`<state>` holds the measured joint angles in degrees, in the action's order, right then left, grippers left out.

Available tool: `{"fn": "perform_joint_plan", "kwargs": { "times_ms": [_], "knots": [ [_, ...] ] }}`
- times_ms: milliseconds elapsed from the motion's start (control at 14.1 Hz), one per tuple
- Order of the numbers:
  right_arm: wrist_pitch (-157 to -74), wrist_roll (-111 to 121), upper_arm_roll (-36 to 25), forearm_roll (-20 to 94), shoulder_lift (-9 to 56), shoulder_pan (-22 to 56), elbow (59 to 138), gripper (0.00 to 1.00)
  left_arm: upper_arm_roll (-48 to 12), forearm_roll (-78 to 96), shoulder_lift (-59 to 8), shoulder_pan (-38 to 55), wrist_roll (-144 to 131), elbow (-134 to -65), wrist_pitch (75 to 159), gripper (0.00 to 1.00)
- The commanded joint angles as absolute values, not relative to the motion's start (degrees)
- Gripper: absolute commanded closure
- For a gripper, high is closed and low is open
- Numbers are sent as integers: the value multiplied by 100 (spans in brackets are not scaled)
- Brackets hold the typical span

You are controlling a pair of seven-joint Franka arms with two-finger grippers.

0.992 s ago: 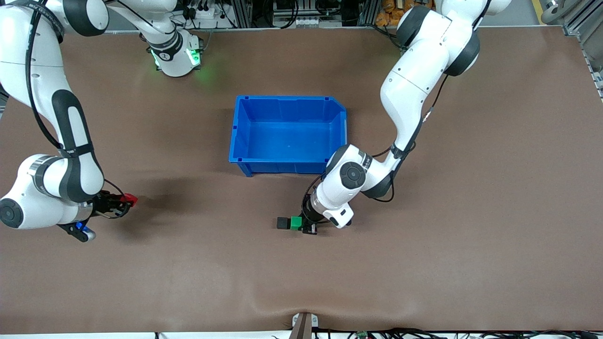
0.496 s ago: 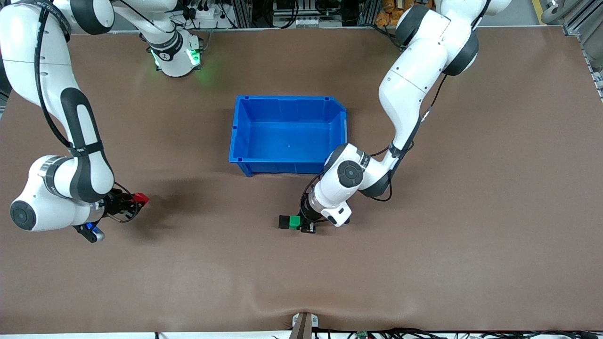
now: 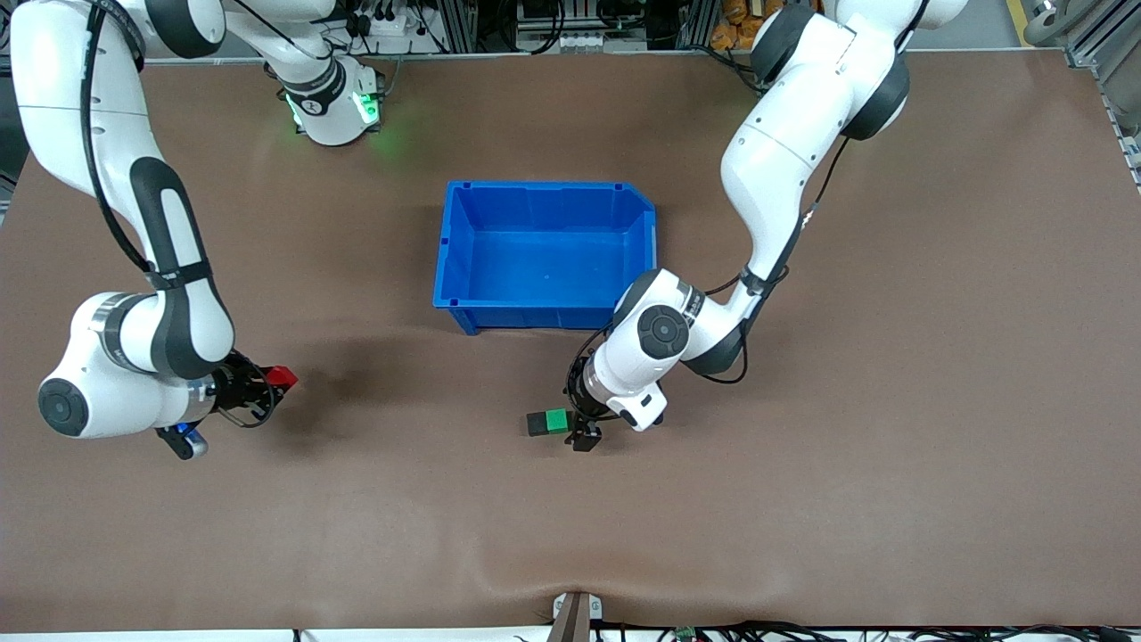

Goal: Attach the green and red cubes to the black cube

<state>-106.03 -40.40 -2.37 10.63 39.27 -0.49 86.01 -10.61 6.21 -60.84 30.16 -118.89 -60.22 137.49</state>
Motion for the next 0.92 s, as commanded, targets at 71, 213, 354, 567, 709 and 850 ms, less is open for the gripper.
{"fn": "perform_joint_plan", "kwargs": {
  "times_ms": [71,213,354,567,709,850],
  "knots": [
    [-10521,-4508,-255,1380,3814,26,8596,100,-993,344,-5459,2831,-11383,-6099,12957,0],
    [-10538,-4893,-246,1389,3823,61,8570,100,-993,159,-5292,2821,-11120,-6126,12579,0],
    [-10538,-5333,-246,1397,3823,193,8508,100,-993,-34,-5099,2786,-10812,-6143,12192,0],
    [-10556,-5861,-246,1537,3823,290,8455,100,-993,-105,-4756,2523,-9638,-6196,11332,0],
    [-10573,-5889,-255,1757,3832,377,8446,100,-984,-132,-4562,2348,-8898,-6223,10690,0],
    [-10599,-6159,-272,1846,3849,431,8420,100,-993,-228,-4334,2128,-8046,-6336,10241,0]
  ]
}}
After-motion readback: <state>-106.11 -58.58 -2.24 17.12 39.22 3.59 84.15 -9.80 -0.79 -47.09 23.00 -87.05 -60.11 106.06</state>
